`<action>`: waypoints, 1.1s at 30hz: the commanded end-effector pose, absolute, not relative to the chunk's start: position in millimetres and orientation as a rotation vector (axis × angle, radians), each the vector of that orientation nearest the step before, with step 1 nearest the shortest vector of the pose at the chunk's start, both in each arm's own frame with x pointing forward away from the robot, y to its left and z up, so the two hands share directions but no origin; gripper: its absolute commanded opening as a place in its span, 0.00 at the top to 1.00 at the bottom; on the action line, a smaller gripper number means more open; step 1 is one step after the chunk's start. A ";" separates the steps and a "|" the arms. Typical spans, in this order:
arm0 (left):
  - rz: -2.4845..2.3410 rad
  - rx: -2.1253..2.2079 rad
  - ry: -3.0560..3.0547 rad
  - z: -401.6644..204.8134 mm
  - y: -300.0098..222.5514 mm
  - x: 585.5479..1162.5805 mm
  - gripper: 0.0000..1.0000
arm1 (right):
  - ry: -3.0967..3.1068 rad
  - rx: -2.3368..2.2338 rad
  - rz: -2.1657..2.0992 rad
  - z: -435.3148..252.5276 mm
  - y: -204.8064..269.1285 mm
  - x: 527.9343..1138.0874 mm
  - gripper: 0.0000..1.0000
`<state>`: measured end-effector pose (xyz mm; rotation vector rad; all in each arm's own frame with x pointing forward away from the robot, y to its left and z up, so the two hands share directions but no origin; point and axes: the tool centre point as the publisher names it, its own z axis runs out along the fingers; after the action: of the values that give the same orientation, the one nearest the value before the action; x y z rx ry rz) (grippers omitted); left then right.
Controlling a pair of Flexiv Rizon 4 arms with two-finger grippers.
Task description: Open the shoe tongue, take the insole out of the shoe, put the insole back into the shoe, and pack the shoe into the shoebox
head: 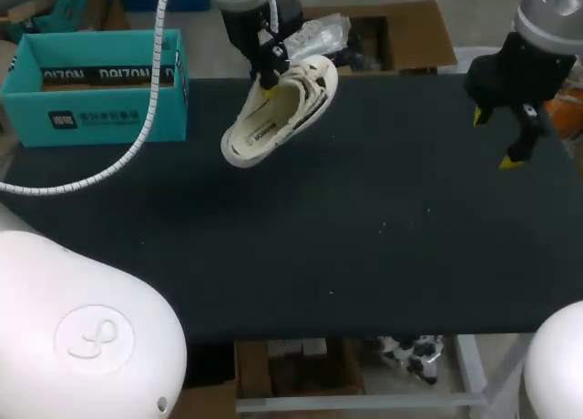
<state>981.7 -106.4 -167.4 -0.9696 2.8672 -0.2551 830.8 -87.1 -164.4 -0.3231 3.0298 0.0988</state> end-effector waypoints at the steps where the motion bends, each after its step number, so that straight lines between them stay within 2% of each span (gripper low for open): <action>1: -0.271 -0.871 2.853 -128.9 -75.2 987.0 1.00 | 3.035 -0.322 0.095 -162.9 -86.0 832.0 0.00; 7: -0.243 -0.647 2.816 -94.1 -18.5 1019.8 1.00 | 3.035 -0.322 0.095 -162.9 -86.0 832.0 0.00; 16: -0.164 -0.458 2.813 -60.6 93.9 1089.4 1.00 | 3.035 -0.322 0.095 -162.9 -86.0 832.0 0.00; 23: -0.069 -0.467 2.816 -78.8 184.2 1138.7 1.00 | 3.035 -0.322 0.095 -162.9 -86.0 832.0 0.00; 33: 0.035 -0.522 2.866 -142.1 267.4 1176.3 1.00 | 3.035 -0.322 0.095 -162.9 -86.0 832.0 0.00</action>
<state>1149.0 252.3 -122.3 -0.5062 2.8125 0.0538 832.2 -85.4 -163.8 -0.3216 3.0341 0.0948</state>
